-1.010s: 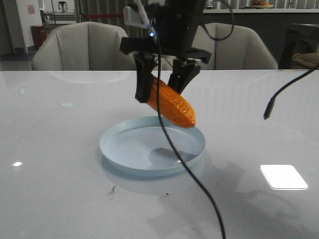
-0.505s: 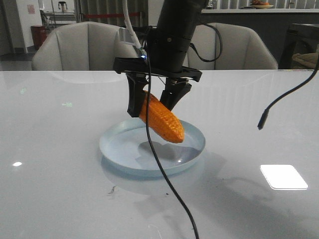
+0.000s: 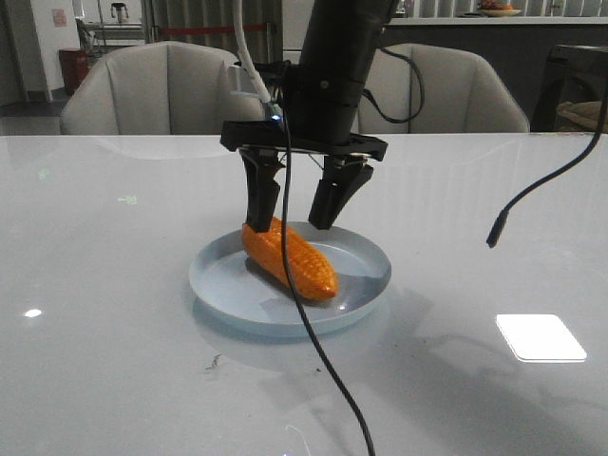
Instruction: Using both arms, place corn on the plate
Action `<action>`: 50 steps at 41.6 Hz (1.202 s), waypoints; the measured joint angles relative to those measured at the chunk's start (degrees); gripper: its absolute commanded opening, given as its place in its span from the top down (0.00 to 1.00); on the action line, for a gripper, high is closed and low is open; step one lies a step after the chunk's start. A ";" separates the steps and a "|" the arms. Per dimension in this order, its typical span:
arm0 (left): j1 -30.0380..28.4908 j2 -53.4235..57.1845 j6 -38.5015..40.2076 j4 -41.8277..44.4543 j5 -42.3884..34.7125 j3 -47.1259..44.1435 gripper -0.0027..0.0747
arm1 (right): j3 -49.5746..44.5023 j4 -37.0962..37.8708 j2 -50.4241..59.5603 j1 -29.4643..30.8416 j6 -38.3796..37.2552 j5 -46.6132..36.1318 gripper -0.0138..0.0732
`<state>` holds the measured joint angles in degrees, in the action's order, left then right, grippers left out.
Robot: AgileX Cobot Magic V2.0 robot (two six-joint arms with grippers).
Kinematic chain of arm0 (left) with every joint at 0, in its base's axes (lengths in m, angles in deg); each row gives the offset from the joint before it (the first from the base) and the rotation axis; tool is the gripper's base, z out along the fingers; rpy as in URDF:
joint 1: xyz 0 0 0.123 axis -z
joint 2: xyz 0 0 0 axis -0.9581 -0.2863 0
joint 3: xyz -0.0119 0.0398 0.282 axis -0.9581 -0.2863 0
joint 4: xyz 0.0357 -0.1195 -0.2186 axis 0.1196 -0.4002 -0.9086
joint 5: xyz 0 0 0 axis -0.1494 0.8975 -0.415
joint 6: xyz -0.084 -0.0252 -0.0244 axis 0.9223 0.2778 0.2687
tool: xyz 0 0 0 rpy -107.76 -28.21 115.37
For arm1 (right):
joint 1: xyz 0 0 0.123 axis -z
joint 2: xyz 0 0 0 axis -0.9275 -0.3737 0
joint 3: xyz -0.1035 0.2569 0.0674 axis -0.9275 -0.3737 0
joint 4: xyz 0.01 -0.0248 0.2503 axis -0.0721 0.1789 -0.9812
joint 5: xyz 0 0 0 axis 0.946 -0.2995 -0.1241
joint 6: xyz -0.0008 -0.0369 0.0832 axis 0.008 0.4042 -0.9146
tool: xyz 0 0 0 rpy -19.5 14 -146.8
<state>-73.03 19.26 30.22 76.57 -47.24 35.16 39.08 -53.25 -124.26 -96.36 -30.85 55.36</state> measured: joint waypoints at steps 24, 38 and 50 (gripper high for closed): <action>0.00 0.00 0.00 0.00 0.00 0.00 0.34 | 16.61 2.59 12.84 4.45 -0.02 2.18 0.20; 0.00 0.00 0.00 0.00 0.00 0.00 0.34 | 11.56 4.17 27.10 15.77 -0.23 2.18 0.20; 0.00 0.00 0.00 0.00 0.00 0.00 0.34 | -13.18 6.95 43.78 22.29 -0.27 1.54 0.20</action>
<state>-73.03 19.26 30.22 76.57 -47.24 35.16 25.91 -46.30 -80.48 -74.07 -31.12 56.89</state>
